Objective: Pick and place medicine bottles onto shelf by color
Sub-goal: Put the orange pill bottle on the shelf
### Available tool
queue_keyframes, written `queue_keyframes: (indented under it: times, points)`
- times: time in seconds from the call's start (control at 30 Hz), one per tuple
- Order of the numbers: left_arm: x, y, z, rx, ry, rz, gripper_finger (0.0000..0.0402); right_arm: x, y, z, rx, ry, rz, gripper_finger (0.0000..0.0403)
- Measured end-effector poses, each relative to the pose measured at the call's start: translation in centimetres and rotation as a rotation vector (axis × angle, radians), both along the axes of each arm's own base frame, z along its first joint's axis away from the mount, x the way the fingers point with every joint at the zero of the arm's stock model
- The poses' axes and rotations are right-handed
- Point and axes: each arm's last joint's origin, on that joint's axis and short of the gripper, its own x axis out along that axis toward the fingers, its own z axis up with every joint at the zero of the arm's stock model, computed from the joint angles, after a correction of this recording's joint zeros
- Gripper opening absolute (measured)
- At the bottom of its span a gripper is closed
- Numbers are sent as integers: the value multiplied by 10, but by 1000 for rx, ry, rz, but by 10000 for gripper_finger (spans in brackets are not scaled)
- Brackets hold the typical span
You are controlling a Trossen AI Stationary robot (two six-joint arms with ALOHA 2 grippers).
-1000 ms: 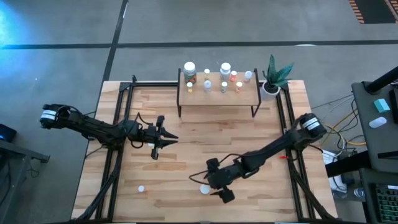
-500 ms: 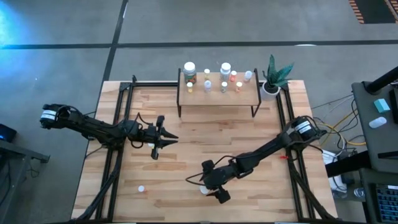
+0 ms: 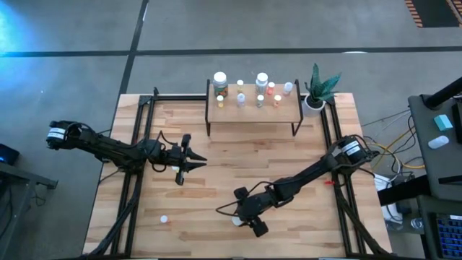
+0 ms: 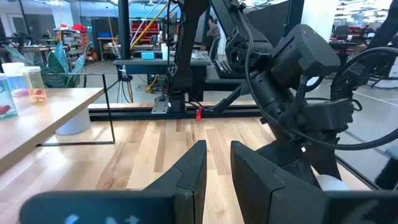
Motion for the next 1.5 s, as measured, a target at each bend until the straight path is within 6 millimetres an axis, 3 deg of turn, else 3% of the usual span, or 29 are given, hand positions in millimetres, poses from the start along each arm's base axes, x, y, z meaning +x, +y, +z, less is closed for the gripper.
queue_keyframes:
  times: [0.2, 0.4, 0.57, 0.73, 0.83, 0.93, 1.07, 1.3, 1.5]
  points:
    - [0, 0, 0, 0, 0, 0, 54, -8, -5, 27, 1, -11, -7, 206]
    - [0, 0, 0, 0, 0, 0, 54, -42, -28, 95, -95, -60, -148, 222]
    - [0, 0, 0, 0, 0, -1, 54, -96, -69, 154, -295, -118, -507, 206]
    - [0, 0, 0, -1, -1, 0, 54, -137, -127, 186, -338, -161, -944, 208]
    - [0, 0, 0, -1, -2, -1, 54, -150, -162, 188, -316, -182, -1153, 210]
    - [0, 0, 1, -1, -3, -1, 54, -159, -194, 177, -304, -154, -1333, 211]
    - [0, 0, 1, -1, -2, -1, 54, -167, -223, 162, -300, -119, -1494, 211]
    - [0, 0, 0, -1, -1, -1, 54, -170, -257, 151, -282, -58, -1638, 212]
    - [0, 0, 0, -1, -1, 0, 54, -159, -272, 143, -262, -48, -1641, 212]
